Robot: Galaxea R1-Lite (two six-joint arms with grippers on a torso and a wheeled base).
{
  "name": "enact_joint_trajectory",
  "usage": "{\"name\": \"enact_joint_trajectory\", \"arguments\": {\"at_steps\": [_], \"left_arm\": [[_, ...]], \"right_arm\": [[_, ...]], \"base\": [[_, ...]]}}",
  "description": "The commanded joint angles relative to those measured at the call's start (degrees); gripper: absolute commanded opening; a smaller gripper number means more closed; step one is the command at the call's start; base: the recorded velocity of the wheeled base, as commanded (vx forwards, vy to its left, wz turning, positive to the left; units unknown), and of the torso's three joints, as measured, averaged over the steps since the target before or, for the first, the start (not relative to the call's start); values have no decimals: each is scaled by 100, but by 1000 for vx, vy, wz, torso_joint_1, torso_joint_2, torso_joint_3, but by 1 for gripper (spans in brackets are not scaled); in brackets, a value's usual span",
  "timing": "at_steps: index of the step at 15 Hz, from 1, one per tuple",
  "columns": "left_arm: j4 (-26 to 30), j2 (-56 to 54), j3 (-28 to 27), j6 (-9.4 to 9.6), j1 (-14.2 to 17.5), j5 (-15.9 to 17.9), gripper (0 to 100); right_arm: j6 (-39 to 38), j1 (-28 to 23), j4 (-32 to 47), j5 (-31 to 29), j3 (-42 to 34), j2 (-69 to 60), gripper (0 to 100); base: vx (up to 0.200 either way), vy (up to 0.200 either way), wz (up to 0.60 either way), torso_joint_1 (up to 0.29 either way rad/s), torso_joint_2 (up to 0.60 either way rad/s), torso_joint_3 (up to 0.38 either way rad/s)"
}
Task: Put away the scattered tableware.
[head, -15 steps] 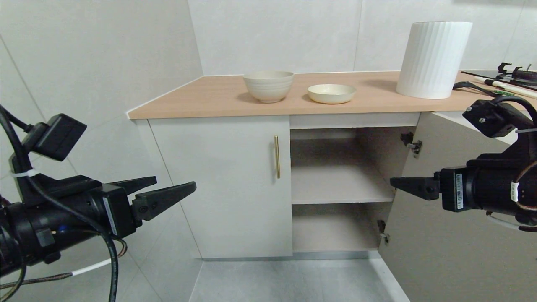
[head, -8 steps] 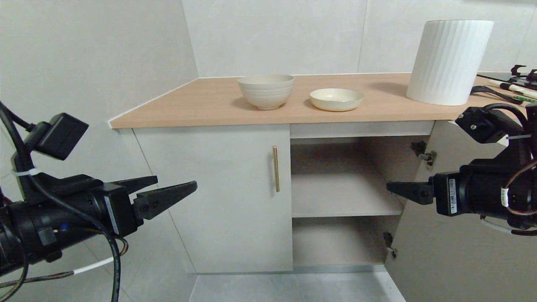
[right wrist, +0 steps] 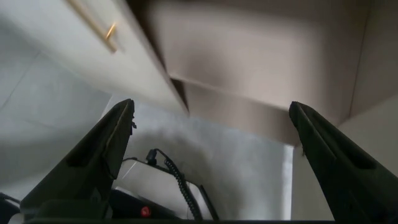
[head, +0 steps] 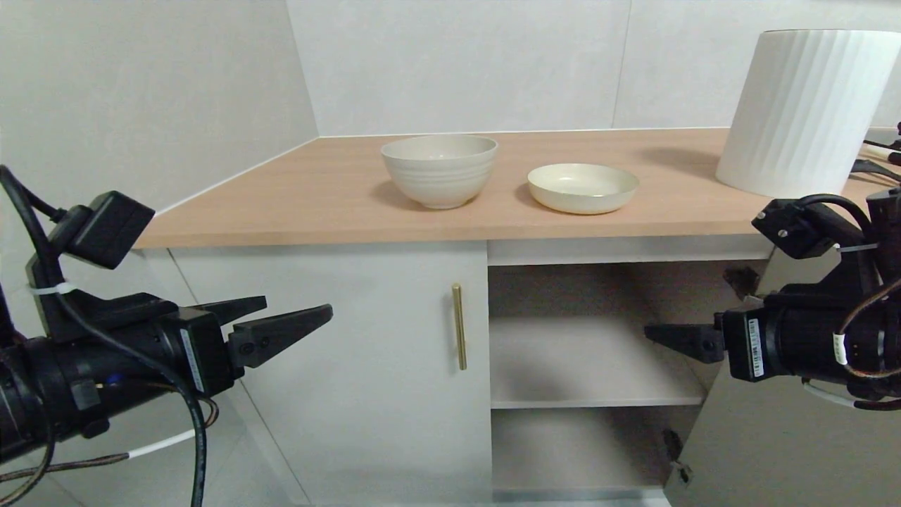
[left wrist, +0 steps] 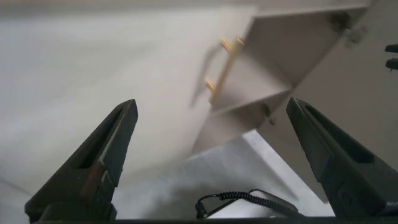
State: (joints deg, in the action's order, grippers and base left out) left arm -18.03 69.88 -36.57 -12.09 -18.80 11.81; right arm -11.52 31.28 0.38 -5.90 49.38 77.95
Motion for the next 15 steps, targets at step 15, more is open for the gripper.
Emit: {"name": "enact_joint_trajectory", "arguments": {"at_steps": [15], "left_arm": [[414, -167, -43, 172, -27, 14, 100]], "right_arm": [[106, 10, -3, -8, -34, -60, 100]], "base": [[0, 0, 0, 9, -47, -38]]}}
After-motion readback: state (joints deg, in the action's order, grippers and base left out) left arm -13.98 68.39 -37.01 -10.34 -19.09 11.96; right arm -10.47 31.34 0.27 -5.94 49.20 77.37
